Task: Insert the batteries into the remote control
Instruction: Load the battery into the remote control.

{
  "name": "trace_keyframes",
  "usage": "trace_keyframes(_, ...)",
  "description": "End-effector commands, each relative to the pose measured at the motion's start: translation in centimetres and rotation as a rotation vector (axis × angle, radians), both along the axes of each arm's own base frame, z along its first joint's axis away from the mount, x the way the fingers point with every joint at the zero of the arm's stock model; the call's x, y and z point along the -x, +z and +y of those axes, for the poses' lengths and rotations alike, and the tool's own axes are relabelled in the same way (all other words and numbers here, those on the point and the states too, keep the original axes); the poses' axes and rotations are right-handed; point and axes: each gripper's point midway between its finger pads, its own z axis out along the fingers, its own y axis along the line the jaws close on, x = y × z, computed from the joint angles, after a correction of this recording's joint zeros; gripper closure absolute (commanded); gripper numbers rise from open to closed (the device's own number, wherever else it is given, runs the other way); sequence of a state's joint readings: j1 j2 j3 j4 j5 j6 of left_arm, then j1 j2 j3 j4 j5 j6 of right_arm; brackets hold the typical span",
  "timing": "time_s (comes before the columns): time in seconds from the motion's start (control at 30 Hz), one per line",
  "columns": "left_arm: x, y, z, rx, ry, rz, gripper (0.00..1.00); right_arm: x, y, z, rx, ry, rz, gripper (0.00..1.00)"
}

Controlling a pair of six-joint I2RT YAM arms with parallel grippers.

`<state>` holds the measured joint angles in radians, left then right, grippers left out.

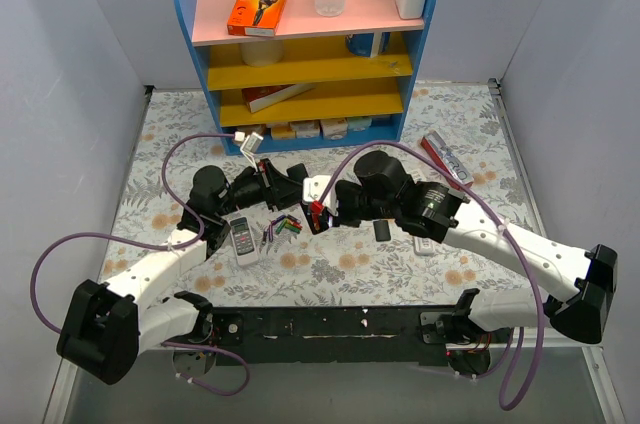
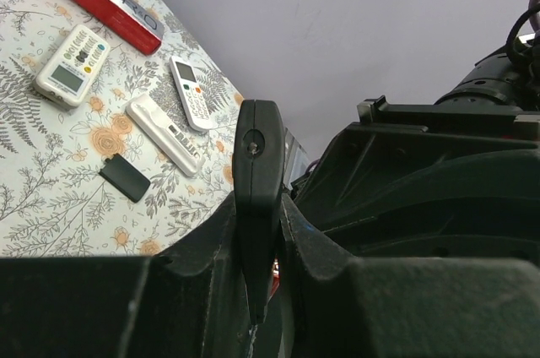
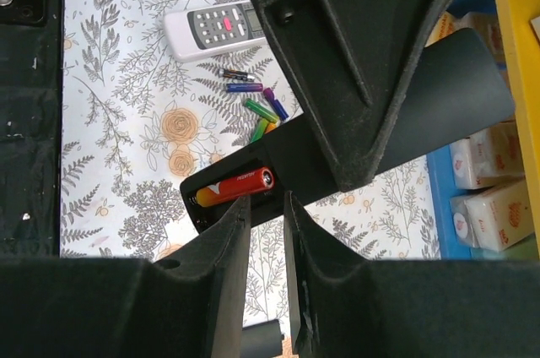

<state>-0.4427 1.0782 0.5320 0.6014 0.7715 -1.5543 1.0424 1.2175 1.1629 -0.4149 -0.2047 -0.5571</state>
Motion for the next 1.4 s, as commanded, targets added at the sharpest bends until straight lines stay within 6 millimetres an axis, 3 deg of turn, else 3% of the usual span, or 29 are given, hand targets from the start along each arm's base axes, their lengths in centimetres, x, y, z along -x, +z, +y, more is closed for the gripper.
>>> trace_keyframes(0.0, 0.1, 1.4, -0.3, 0.005, -0.027, -0.047, 1.0, 0.0, 1.6, 1.0, -0.049, 0.04, -0.024, 0.71)
trace_keyframes(0.4, -0.1, 1.7, -0.5, 0.005, -0.037, -0.053, 1.0, 0.1, 1.4, 1.3, -0.035, 0.059, -0.014, 0.73)
trace_keyframes(0.67, -0.3, 2.0, -0.6, 0.007, -0.036, -0.056, 1.0, 0.3, 0.3, 1.3, -0.002, 0.07, 0.009, 0.81)
trace_keyframes(1.37, -0.8, 3.6, -0.2, 0.031, 0.023, -0.078, 1.0, 0.3, -6.5, -0.5, 0.143, -0.02, 0.12, 0.94)
